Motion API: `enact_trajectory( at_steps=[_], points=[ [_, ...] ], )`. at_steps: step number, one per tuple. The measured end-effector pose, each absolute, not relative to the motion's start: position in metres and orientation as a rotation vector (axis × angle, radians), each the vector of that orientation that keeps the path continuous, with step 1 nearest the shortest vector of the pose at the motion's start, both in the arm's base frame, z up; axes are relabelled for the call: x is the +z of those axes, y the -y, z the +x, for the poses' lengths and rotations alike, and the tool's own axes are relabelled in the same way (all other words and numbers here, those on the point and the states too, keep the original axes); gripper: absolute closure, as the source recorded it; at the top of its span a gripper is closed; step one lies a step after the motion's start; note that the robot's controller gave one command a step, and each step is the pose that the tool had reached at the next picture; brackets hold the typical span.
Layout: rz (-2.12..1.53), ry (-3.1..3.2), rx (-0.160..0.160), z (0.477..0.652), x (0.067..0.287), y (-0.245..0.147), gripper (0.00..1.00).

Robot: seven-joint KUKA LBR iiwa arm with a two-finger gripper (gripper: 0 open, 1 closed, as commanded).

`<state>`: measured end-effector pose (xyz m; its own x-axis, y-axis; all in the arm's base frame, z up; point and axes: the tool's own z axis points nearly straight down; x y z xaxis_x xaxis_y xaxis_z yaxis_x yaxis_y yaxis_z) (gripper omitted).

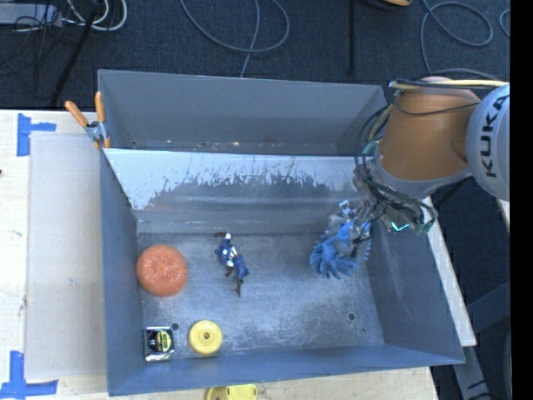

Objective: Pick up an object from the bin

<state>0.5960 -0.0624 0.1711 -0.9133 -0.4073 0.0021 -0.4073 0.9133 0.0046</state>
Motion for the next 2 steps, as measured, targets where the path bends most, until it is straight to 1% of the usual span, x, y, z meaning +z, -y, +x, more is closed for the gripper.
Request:
enact_trajectory(
  at_steps=[1, 2],
  points=[
    [0.688, 3.070, 0.000, 0.586, 0.237, 0.079, 0.00],
    [0.720, 3.067, 0.004, 0.599, 0.209, 0.071, 0.00]
  ],
)
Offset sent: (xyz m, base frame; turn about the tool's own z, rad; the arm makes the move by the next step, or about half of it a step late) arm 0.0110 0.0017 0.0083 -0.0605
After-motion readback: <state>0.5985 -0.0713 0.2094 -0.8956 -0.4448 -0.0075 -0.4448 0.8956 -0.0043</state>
